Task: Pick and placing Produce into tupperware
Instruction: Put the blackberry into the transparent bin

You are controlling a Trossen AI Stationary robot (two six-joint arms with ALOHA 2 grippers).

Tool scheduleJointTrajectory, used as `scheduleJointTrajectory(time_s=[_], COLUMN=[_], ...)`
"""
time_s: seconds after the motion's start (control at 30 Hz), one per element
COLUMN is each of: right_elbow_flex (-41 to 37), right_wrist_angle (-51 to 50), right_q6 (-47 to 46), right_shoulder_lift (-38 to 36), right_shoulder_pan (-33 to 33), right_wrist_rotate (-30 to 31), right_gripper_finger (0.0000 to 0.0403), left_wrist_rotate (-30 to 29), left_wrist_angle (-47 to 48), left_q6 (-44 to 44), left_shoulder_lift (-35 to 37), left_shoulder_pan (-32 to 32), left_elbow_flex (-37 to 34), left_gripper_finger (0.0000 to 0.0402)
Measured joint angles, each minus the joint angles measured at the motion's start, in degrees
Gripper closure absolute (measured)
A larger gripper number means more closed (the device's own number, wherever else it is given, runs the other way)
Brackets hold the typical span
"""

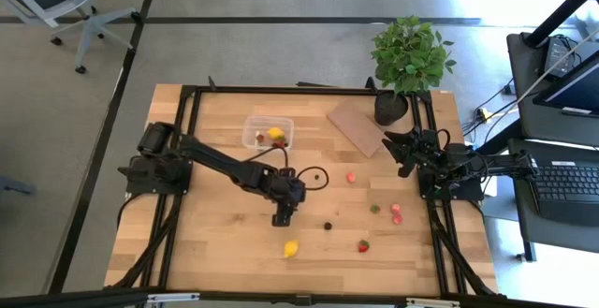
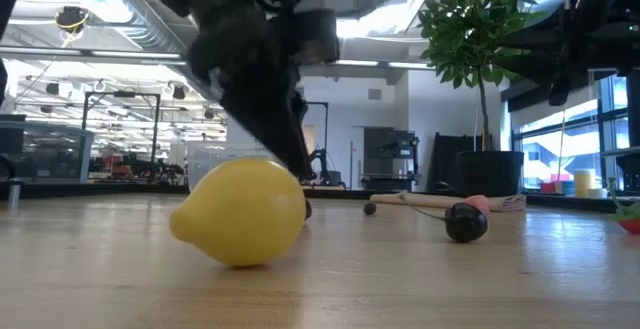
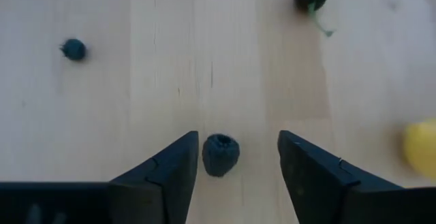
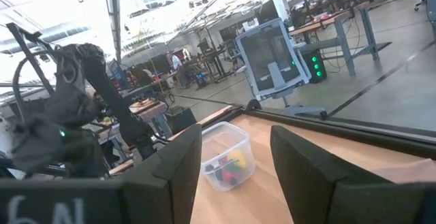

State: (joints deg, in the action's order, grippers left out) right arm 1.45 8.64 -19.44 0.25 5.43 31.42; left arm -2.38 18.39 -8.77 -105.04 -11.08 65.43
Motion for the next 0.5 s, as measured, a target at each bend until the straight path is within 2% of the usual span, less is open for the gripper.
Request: scheduleJointTrajectory(time_s=[0.37,0.5], right_elbow_flex=[0.0,0.0], right_wrist_angle=[0.0,0.0], right_q6=[0.0,0.2], right_shoulder_lift=[0.0,0.0], right_shoulder_pan=[0.0,0.0], right_wrist_rotate=[0.0,0.0], right_gripper_finger=[0.0224,0.0224], left_wrist_rotate=[-0.1,-3.1], left_wrist_angle=[-0.2,-0.1], left_q6=[-0.7,-0.7], left_shoulder_lift=[-3.5,-3.5], left_shoulder_pan=[0.3,0.3], left_elbow_flex=[0.0,0.0], left_gripper_finger=[0.0222,0.0229])
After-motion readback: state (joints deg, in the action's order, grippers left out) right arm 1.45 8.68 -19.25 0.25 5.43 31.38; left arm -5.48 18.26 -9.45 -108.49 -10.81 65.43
